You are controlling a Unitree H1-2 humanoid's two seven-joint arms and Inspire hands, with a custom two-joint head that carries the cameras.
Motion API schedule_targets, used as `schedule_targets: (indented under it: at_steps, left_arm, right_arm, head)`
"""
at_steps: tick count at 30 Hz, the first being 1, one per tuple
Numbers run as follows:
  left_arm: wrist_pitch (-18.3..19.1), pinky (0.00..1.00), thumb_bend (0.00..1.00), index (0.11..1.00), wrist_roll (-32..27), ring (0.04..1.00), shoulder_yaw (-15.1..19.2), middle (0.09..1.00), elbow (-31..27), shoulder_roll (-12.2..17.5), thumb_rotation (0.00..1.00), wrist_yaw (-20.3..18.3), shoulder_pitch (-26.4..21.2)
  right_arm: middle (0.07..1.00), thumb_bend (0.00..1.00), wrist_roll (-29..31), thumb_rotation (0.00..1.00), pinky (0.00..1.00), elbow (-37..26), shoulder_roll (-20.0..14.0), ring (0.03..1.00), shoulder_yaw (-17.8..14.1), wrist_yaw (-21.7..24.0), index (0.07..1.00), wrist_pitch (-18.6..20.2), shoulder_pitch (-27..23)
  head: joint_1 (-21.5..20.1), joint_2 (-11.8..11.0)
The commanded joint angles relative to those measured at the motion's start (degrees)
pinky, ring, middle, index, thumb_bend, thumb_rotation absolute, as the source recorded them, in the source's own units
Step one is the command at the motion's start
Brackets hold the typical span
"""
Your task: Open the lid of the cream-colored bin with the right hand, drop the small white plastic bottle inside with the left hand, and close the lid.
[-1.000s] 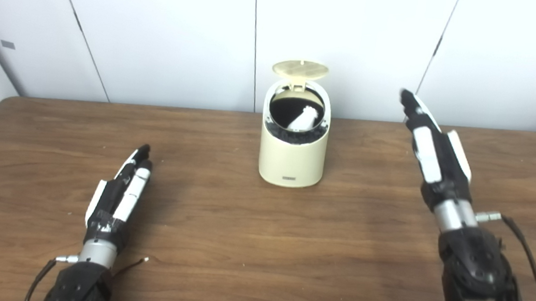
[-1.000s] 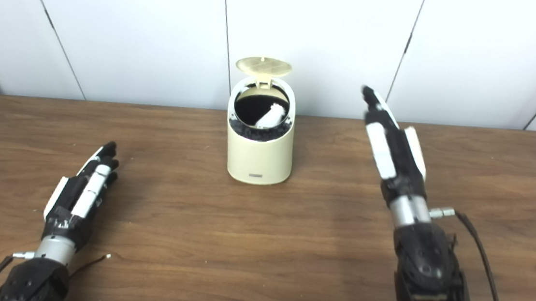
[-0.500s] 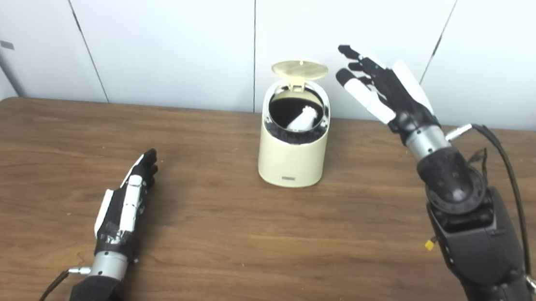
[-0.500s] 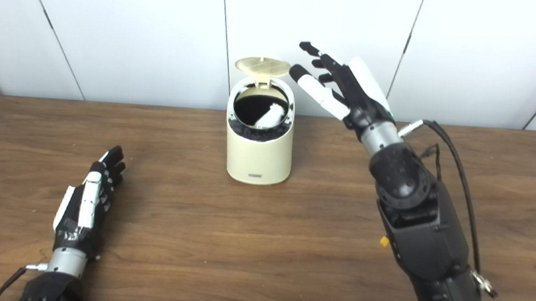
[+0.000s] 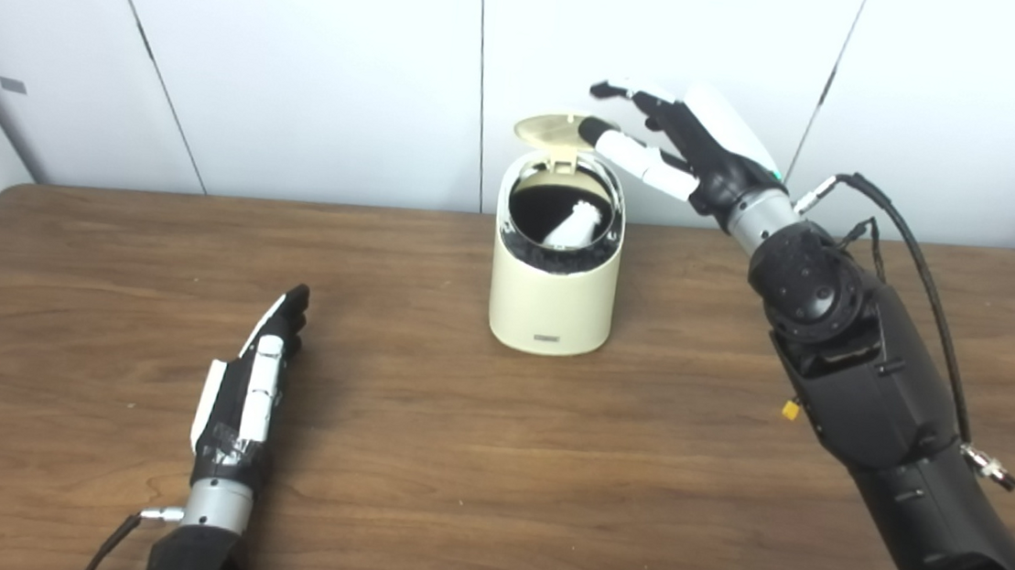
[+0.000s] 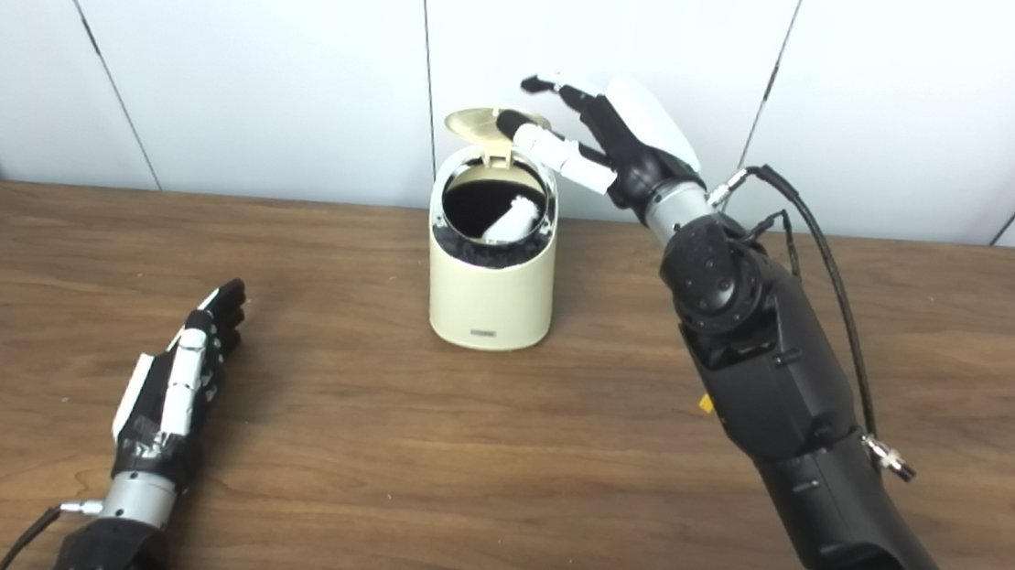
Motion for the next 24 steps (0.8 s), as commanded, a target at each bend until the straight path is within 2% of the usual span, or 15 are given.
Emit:
schedule_targets:
  at_steps: [1,8,15,21,24]
  left_arm:
    - [0.0,0.98,0.41,0.933,1.0,0.976,-0.9,0.957,0.8,-0.2,1.0,0.0,0.2]
    - [-1.3,0.94,0.46,0.901,2.8,0.943,-0.7,0.933,3.0,-0.7,0.86,2.0,-0.4]
    - [-1.9,0.93,0.46,0.886,5.6,0.929,-1.0,0.924,4.3,-0.3,0.86,3.9,-0.6]
    - [-2.5,0.9,0.46,0.877,7.6,0.912,-1.0,0.915,5.2,-0.1,0.86,4.9,-0.7]
    - [-2.4,0.9,0.48,0.875,7.7,0.914,-1.2,0.917,5.2,-0.3,0.88,5.0,-0.6]
  right_arm:
    - [0.973,0.55,-1.3,1.0,0.91,-1.2,-1.5,0.992,-0.5,0.1,0.773,-2.1,-4.2]
    - [0.988,0.59,-3.9,1.0,0.95,-0.7,-2.8,1.0,0.4,1.5,0.745,-2.5,-4.4]
    - [0.984,0.55,-4.4,1.0,1.0,-0.9,-3.5,1.0,-0.7,0.8,0.631,-4.8,-3.4]
    - [0.983,0.5,-5.7,1.0,1.0,-3.0,-3.8,1.0,-0.3,1.8,0.622,-4.7,-2.3]
    - [0.977,0.52,-6.3,1.0,1.0,-3.8,-3.6,1.0,0.0,2.2,0.619,-4.7,-2.1]
  head:
    - [0.1,0.0]
    - [0.1,-0.1]
    - [0.1,-0.2]
    - [0.0,-0.1]
    - [0.0,0.0]
